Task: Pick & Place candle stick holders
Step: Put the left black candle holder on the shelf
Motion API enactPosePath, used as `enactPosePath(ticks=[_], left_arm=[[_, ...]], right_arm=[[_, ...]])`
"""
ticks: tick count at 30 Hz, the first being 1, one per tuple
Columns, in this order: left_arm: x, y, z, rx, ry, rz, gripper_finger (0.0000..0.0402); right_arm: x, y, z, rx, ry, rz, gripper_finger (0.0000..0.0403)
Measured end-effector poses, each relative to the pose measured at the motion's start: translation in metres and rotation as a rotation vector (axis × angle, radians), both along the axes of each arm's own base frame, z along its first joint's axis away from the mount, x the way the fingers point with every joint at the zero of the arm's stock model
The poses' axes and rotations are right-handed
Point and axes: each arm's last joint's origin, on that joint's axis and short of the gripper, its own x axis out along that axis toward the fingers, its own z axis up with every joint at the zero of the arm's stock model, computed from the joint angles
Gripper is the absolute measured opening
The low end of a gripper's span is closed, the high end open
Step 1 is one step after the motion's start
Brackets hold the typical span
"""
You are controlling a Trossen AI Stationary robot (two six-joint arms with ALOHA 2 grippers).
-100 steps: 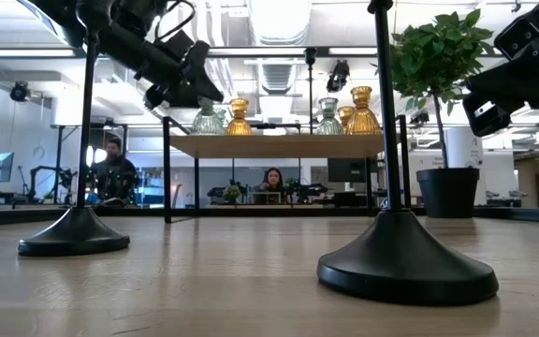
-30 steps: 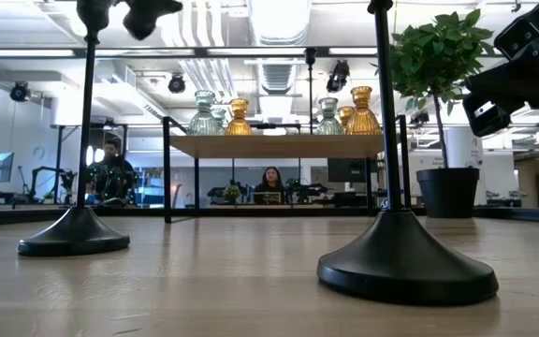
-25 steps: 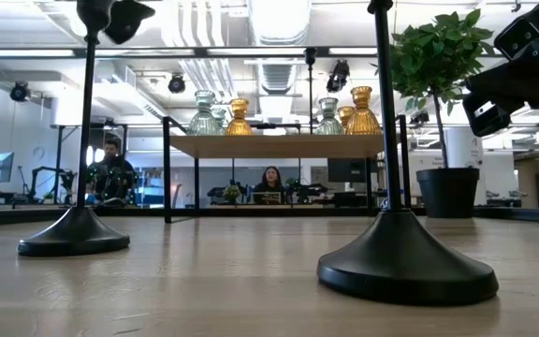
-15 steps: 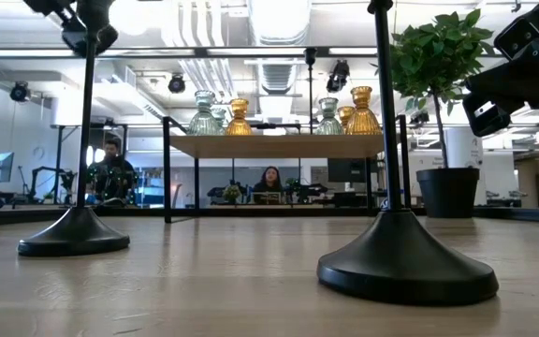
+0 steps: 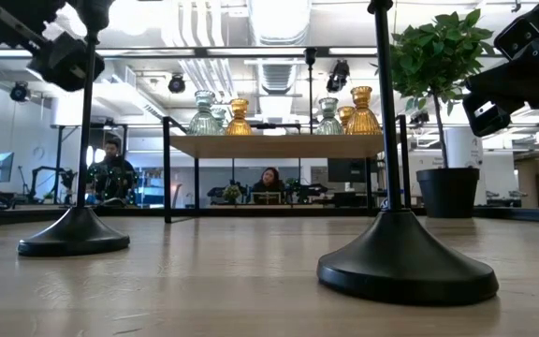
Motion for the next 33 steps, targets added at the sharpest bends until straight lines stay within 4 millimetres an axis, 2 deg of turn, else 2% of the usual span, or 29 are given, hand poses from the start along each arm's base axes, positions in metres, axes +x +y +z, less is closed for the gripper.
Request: enactPosePath(ticks=[6,14,24,33], left_arm=[[0.02,-0.014,-0.018,-0.007,-0.103,-0.048,0.0286],[0.038,-0.018,-0.039,0.015,-0.157,-0.058,0.0286],[0.056,-0.023,-0.038,0.032,-0.289,-0.089,0.0286],[0.066,-0.025,-0.043,0.061,-0.335,-0.114,0.0276]], right_arm=[[0.0,0.0,0.0,0.0,0.001,0.0,0.0008],[0.0,0.0,0.0,0.0,0.0,0.0,0.0008],[0.0,0.0,0.0,0.0,0.0,0.0,0.0008],[0.0,0.0,0.0,0.0,0.0,0.0,0.0008]])
